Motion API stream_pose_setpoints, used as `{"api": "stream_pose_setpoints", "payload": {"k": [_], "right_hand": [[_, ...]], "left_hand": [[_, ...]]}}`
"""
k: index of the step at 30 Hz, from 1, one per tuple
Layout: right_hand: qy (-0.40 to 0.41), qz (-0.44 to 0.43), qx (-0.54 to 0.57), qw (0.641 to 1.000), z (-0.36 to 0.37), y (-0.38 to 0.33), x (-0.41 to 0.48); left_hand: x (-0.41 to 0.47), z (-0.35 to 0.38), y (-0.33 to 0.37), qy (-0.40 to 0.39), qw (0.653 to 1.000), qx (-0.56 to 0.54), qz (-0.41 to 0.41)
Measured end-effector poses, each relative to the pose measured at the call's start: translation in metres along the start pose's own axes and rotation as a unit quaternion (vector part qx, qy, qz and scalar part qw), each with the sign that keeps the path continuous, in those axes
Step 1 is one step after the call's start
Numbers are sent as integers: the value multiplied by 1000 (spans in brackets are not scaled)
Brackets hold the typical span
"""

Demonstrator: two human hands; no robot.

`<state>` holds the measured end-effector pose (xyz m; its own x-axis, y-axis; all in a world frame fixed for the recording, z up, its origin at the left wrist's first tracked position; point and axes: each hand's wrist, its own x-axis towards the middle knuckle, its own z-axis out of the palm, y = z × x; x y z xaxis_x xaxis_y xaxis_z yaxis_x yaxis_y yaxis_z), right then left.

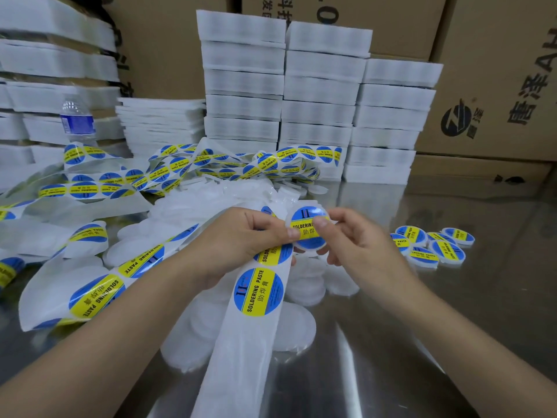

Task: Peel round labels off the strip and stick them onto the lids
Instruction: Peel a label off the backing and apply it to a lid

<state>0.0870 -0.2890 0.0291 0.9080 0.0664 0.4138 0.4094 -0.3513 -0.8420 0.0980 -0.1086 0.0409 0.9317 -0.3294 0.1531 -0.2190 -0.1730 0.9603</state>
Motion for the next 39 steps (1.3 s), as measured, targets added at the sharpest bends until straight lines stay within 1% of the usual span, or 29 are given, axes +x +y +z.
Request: {"api": "stream_pose_setpoints", "payload": {"k": [4,7,11,16,20,24,27,31,34,36,39], "right_hand": [[7,-11,-31,999,5,4,-3],[21,-22,-58,998,4,6,-3],[36,-42,-90,994,2,7,-1],[51,-75,-119,989,-2,6,0],[72,-113,-164,977,-5,7,2],[88,-133,-150,976,-5,5,1],[97,-145,-164,971,-7,5,1],[102,-140,-177,969,-7,4,2],[84,-128,-183,971,-9,2,0],[60,-108,-209,970,-11,1,0],[34,-86,-267,959,-13,0,-2]], "left_hand": [[-3,3,-1,-52,999,9,4],[-3,5,-3,-72,997,5,7],[-2,6,-8,-71,997,37,2],[-1,6,-7,-77,996,37,-8],[-1,6,-6,-72,997,28,-13],[-1,7,-5,-74,997,26,-11],[-1,6,-5,-75,997,19,-14],[0,5,-5,-66,997,27,-13],[1,5,-5,-57,998,28,-14],[1,5,-5,-53,998,25,-19],[0,5,-5,-56,998,16,-27]]}}
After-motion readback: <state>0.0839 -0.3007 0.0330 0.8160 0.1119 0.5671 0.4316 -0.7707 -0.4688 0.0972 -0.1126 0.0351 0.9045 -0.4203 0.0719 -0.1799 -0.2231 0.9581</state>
